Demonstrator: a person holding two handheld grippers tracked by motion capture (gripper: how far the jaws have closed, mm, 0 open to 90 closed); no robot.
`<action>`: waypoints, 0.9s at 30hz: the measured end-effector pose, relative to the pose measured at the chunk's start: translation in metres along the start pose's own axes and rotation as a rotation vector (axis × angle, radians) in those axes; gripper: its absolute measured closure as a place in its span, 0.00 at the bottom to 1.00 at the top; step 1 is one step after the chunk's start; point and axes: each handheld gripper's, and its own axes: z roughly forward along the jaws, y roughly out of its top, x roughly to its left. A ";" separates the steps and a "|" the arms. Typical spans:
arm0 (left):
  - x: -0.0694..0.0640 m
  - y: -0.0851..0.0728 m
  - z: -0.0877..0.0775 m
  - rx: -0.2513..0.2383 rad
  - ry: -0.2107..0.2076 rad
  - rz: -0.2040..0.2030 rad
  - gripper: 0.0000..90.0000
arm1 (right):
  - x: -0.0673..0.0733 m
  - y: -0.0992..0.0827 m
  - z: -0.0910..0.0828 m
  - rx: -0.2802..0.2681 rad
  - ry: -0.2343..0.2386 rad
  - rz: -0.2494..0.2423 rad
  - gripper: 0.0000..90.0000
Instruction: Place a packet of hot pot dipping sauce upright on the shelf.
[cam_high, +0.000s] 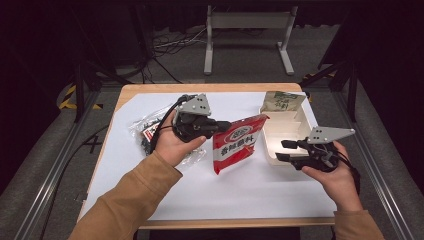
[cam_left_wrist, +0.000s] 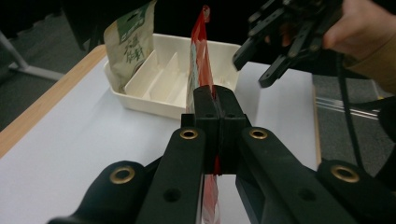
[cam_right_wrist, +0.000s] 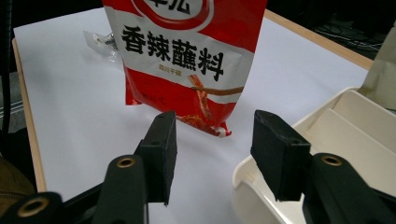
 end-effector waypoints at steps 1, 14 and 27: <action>-0.002 0.001 -0.002 -0.007 -0.006 0.005 1.00 | 0.000 0.000 0.002 0.001 0.001 -0.001 0.53; -0.025 0.015 -0.018 -0.043 -0.088 0.069 1.00 | 0.009 -0.001 0.025 0.009 0.135 -0.013 0.49; -0.035 0.017 -0.025 -0.071 -0.116 0.081 1.00 | 0.011 0.000 0.041 -0.061 0.290 -0.052 0.81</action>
